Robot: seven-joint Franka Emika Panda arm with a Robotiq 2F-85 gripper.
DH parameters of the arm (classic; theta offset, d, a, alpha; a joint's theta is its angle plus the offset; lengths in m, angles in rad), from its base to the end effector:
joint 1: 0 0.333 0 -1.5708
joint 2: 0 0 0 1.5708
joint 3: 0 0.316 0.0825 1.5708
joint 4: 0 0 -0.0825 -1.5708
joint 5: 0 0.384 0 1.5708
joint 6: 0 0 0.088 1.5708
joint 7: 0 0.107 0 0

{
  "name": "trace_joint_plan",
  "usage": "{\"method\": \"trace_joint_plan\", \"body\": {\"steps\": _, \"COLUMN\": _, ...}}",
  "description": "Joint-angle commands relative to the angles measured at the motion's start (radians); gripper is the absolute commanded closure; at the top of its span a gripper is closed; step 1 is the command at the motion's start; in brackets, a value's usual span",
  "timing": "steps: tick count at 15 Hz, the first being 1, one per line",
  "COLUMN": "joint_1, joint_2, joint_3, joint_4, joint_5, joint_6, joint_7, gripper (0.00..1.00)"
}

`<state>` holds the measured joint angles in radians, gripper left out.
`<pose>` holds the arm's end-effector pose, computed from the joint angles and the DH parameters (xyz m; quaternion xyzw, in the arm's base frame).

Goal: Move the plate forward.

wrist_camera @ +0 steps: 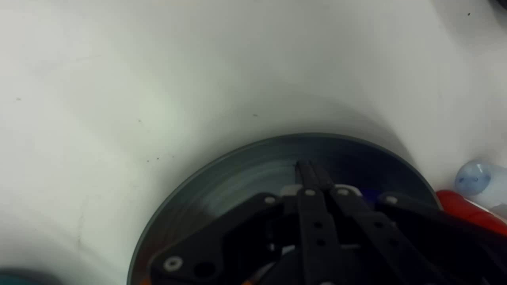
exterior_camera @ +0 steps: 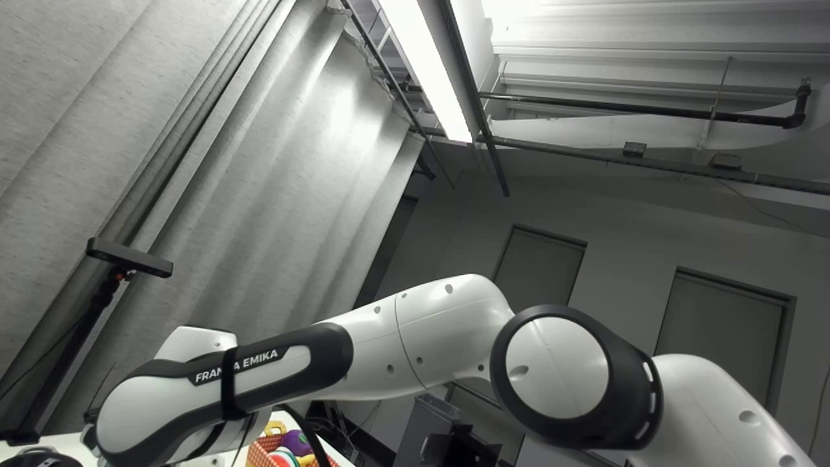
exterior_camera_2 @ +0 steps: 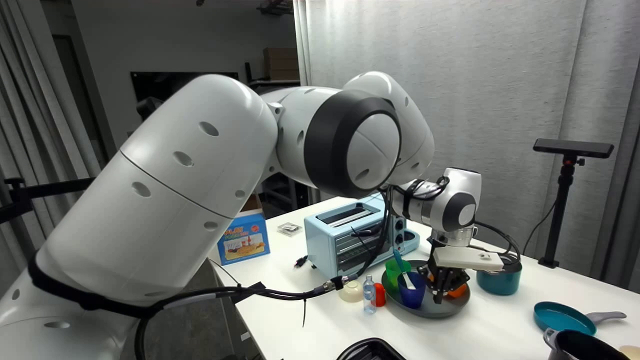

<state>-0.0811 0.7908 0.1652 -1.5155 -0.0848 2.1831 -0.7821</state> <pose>0.6971 0.0387 0.1886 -0.9036 -0.4239 0.0434 0.0441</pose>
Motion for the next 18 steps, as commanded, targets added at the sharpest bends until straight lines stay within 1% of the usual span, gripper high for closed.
{"method": "trace_joint_plan", "body": {"steps": 1, "joint_1": 0.001, "joint_2": 0.03, "joint_3": -0.004, "joint_4": 0.054, "joint_5": 0.018, "joint_6": -0.015, "joint_7": -0.018, "gripper": 1.0}}
{"method": "trace_joint_plan", "body": {"steps": 11, "joint_1": 0.009, "joint_2": 0.032, "joint_3": -0.017, "joint_4": 0.058, "joint_5": 0.018, "joint_6": 0.022, "joint_7": 0.032, "gripper": 1.0}}
{"method": "trace_joint_plan", "body": {"steps": 12, "joint_1": 0.007, "joint_2": 0.013, "joint_3": -0.014, "joint_4": 0.03, "joint_5": 0.007, "joint_6": 0.009, "joint_7": 0.011, "gripper": 1.0}}
{"method": "trace_joint_plan", "body": {"steps": 18, "joint_1": 0.008, "joint_2": 0.013, "joint_3": -0.014, "joint_4": 0.027, "joint_5": 0.007, "joint_6": 0.009, "joint_7": 0.012, "gripper": 0.99}}
